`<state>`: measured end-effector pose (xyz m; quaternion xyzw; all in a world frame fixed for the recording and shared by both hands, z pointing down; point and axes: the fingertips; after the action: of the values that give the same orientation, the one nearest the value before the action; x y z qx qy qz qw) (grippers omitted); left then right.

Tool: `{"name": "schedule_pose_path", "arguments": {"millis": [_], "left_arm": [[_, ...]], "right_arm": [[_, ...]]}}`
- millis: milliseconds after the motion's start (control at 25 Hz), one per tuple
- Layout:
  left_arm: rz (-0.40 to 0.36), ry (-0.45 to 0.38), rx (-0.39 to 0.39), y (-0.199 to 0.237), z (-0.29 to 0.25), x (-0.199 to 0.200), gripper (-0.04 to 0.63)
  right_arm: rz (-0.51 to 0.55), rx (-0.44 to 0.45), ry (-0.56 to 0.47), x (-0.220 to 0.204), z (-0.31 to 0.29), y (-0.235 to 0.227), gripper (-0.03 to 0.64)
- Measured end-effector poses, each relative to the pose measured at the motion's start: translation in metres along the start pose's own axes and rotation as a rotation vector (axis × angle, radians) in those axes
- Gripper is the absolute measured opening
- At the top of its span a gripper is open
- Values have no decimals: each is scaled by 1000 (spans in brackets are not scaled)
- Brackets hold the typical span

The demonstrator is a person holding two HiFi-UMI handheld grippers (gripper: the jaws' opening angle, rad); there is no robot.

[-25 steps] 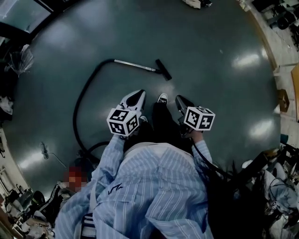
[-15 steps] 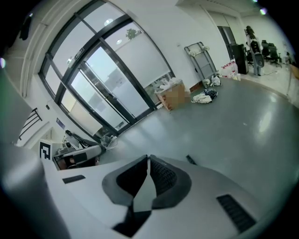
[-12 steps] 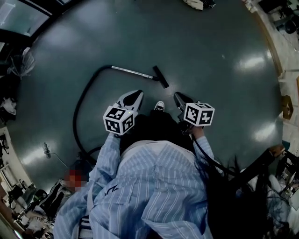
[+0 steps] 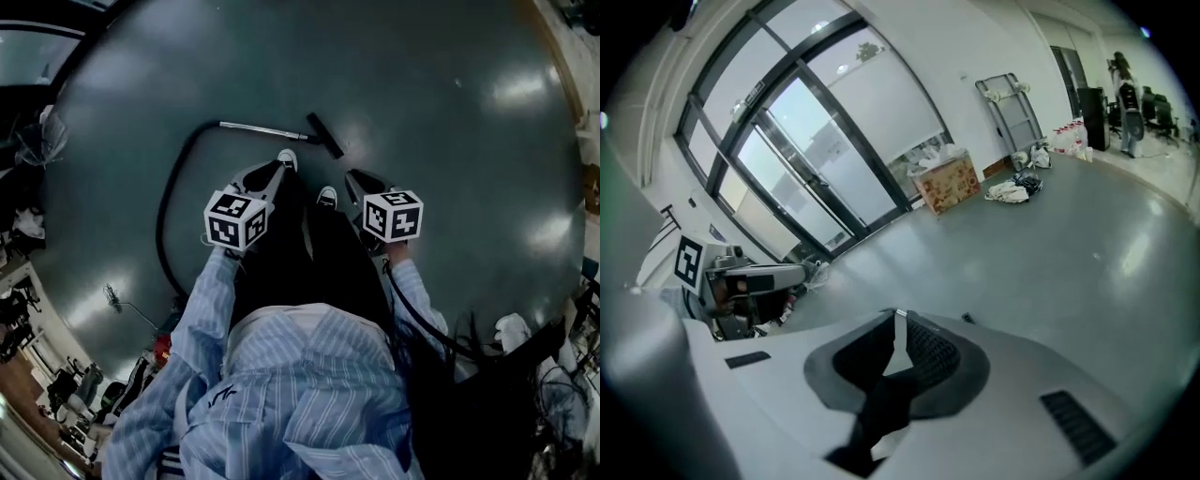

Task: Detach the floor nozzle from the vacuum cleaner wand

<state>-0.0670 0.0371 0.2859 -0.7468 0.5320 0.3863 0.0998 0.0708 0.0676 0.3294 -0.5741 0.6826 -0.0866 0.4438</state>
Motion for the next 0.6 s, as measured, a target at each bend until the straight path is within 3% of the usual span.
{"name": "schedule_pose_path", "arguments": {"millis": [160,320,600], "left_arm": [[-63,72,-24,17,-49,-12,9],[-167,157,-59,49,-109,-40,9],[-249,314,-114,100,-209,-108,21]], "right_arm": [[-24,12,39,-2,-23,-26,44],[-48,32,96,-11,-75,-63,133],[-82,-33,161,-42,-163,-148,179]]}}
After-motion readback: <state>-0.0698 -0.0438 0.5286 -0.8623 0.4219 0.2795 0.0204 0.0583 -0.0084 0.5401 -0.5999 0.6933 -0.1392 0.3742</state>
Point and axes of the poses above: the fingertips, and each gripper's own axes: z backward along the fingers, y to its left, x out of its top, and after that the axes turned 12 degrees about x, right-handed
